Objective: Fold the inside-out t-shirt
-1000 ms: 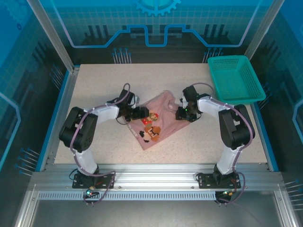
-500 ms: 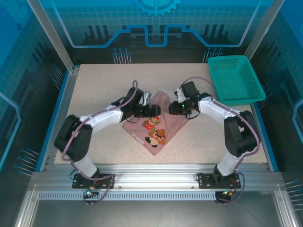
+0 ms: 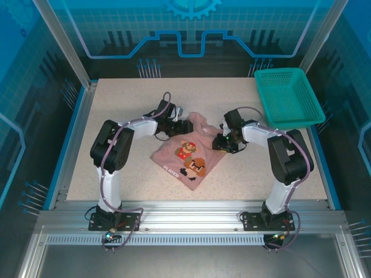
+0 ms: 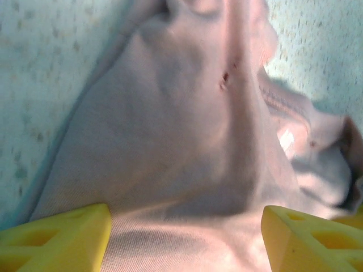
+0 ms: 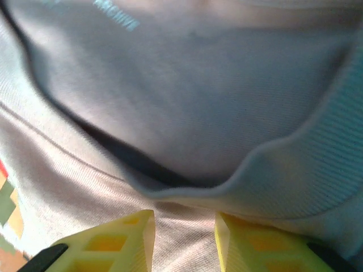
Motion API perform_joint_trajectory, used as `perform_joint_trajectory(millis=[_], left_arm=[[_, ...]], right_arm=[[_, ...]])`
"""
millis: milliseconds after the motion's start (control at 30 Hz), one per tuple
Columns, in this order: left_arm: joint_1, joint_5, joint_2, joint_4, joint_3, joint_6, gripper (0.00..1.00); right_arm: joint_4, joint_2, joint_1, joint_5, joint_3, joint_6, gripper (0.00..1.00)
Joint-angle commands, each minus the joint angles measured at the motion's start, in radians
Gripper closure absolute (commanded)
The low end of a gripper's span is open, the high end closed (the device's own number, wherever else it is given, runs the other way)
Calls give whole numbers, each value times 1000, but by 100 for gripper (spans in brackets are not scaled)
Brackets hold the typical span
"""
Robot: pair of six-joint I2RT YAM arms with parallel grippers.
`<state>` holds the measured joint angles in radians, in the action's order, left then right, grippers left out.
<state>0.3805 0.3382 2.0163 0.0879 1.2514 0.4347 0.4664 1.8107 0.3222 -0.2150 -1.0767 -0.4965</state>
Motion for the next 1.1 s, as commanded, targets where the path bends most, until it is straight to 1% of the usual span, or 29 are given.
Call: perform_joint_trajectory(millis=[0, 133, 233, 300, 367, 433, 533, 633, 700, 833, 933, 1067], left_arm=[[4, -30, -59, 49, -169, 7, 27], [42, -22, -193, -49, -331, 94, 26], [75, -30, -283, -61, -364, 123, 24], [74, -60, -329, -74, -365, 130, 23], [68, -91, -354, -82, -348, 110, 22], [59, -79, -331, -95, -301, 83, 22], [49, -31, -230, -95, -201, 76, 22], [41, -22, -131, -92, -121, 75, 22], [26, -45, -84, -61, -78, 75, 23], [-21, -77, -39, -38, -67, 83, 23], [-46, -115, -38, -29, -102, 69, 23], [-72, -80, -78, -66, -137, 65, 23]], right_arm=[[111, 47, -30, 89, -58, 62, 65], [149, 100, -45, 73, -167, 152, 66], [162, 92, -45, 33, -240, 209, 65], [155, 59, -44, 2, -261, 243, 64], [122, 21, -42, -44, -254, 254, 63], [65, 11, -39, -122, -235, 234, 62], [17, 63, -35, -183, -238, 181, 62], [-12, 133, -40, -171, -248, 140, 63], [-3, 180, -52, -153, -269, 130, 64], [31, 238, -90, -106, -304, 117, 66], [66, 259, -109, -77, -328, 127, 66], [65, 230, -118, -113, -346, 162, 64]])
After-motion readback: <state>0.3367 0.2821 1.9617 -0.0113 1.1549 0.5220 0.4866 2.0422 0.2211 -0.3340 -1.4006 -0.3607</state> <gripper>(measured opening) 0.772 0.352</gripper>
